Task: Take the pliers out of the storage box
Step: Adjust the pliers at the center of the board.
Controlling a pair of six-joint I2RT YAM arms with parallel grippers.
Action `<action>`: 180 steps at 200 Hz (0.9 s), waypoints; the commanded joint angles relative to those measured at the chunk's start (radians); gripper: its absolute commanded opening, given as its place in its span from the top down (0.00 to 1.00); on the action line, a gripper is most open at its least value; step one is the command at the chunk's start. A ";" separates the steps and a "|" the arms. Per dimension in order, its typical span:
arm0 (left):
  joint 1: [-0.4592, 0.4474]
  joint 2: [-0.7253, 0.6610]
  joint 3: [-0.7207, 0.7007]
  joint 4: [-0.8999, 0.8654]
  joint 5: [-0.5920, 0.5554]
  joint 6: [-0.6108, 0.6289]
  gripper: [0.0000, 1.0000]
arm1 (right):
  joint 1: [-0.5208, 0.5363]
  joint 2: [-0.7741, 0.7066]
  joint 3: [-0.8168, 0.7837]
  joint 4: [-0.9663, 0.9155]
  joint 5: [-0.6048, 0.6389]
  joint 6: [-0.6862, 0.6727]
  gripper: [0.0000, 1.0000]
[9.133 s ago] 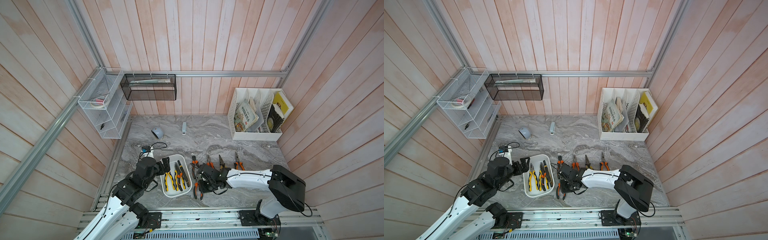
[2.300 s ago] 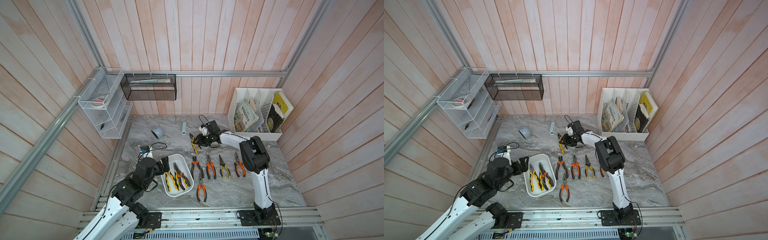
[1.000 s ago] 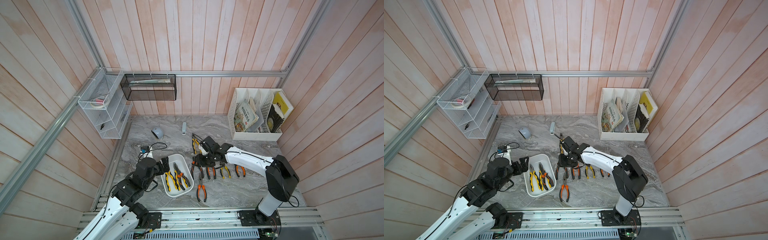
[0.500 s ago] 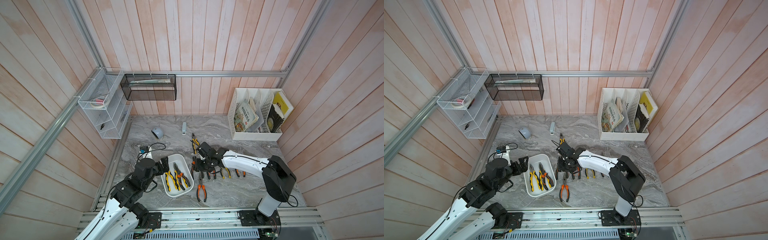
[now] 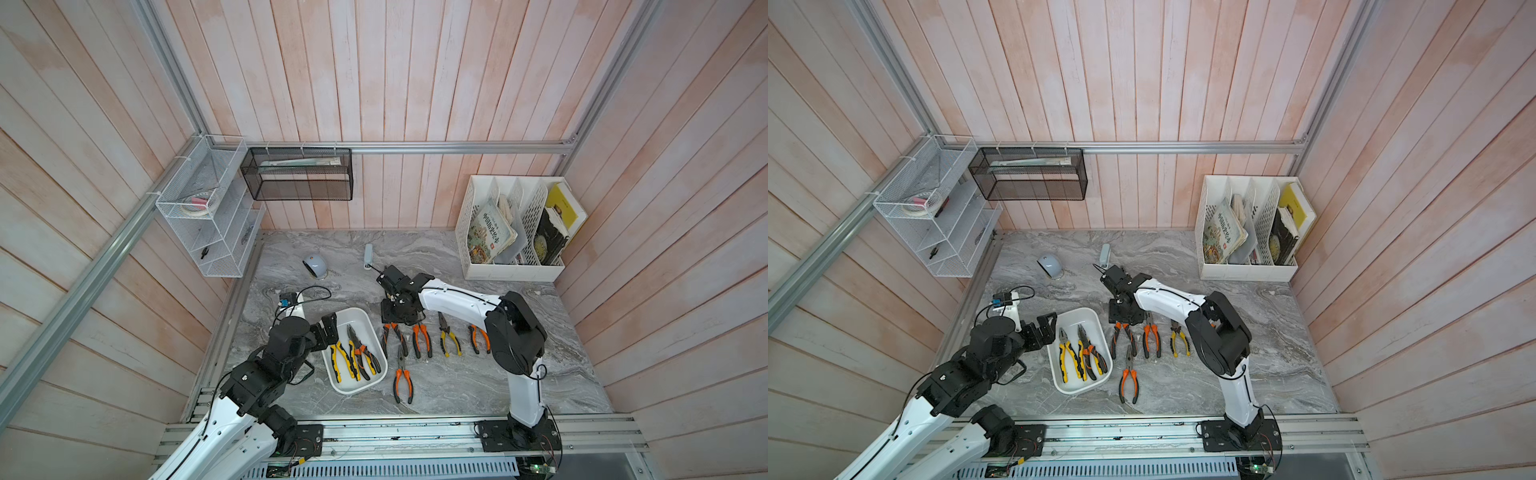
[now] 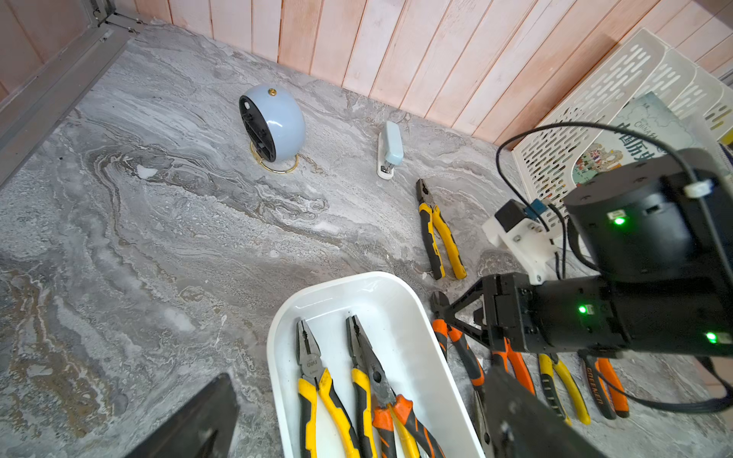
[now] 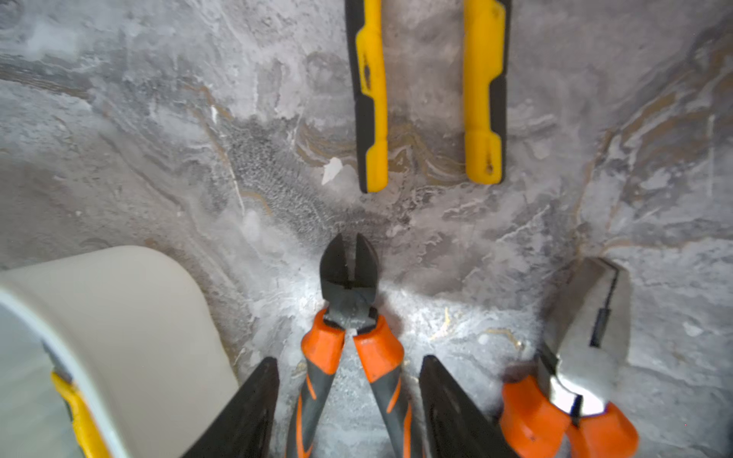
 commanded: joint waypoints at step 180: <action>-0.003 0.003 -0.002 0.004 0.002 0.006 0.00 | -0.017 0.112 0.065 -0.053 0.062 -0.125 0.74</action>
